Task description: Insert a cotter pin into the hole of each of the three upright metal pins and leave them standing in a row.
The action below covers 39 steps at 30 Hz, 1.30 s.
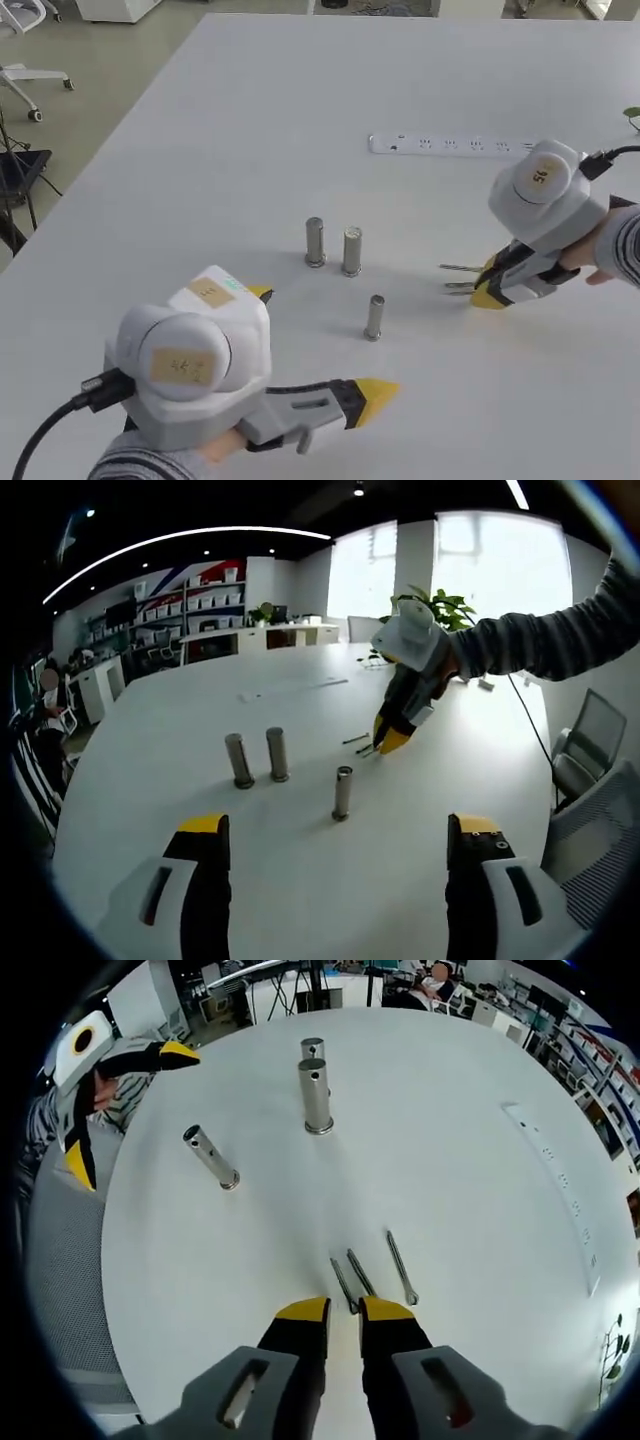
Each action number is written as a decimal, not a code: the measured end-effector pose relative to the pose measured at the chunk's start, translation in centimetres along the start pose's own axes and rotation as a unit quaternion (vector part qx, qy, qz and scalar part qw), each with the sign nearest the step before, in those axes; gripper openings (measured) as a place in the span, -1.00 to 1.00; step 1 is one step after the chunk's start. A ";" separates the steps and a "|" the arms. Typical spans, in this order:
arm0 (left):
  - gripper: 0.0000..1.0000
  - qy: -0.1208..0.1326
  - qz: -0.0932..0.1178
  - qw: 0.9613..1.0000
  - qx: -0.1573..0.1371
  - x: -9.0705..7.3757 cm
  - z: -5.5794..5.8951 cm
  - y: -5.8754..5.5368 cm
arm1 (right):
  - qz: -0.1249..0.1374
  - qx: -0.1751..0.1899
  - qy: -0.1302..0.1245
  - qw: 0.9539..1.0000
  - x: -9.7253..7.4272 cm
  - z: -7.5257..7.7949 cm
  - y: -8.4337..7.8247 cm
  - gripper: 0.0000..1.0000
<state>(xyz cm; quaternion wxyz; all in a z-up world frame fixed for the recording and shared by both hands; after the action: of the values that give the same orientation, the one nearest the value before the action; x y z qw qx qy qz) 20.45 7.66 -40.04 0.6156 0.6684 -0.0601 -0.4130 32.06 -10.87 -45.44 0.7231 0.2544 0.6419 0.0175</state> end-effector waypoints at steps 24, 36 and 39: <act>0.47 -0.012 -0.001 1.000 -0.001 0.2 0.1 0.2 | 0.030 -0.053 -0.014 0.998 0.0 0.0 0.5 -1.00; 0.11 -0.040 0.009 0.999 -0.002 0.6 0.8 1.4 | 0.090 -0.090 -0.060 0.990 -3.0 -1.6 2.2 -1.00; 0.01 -0.046 0.024 0.999 -0.012 0.7 1.0 2.1 | 0.098 -0.105 -0.066 0.987 -3.7 -2.5 2.7 -1.00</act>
<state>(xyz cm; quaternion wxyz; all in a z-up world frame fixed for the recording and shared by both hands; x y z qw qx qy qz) 21.17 6.05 -38.44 0.6297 0.6396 -0.0996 -0.4294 29.86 -8.90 -41.11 0.7816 0.2396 0.5589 0.1390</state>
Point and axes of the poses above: the centre of the closed fingertips' face, and the gripper's own axes: x roughly forward along the fingers, z roughly to its right, y roughly out of its top, the point moved 4 cm from there along -x, roughly backward along the fingers, and after that the axes turned 3 degrees about -y, right-handed, at the moved point
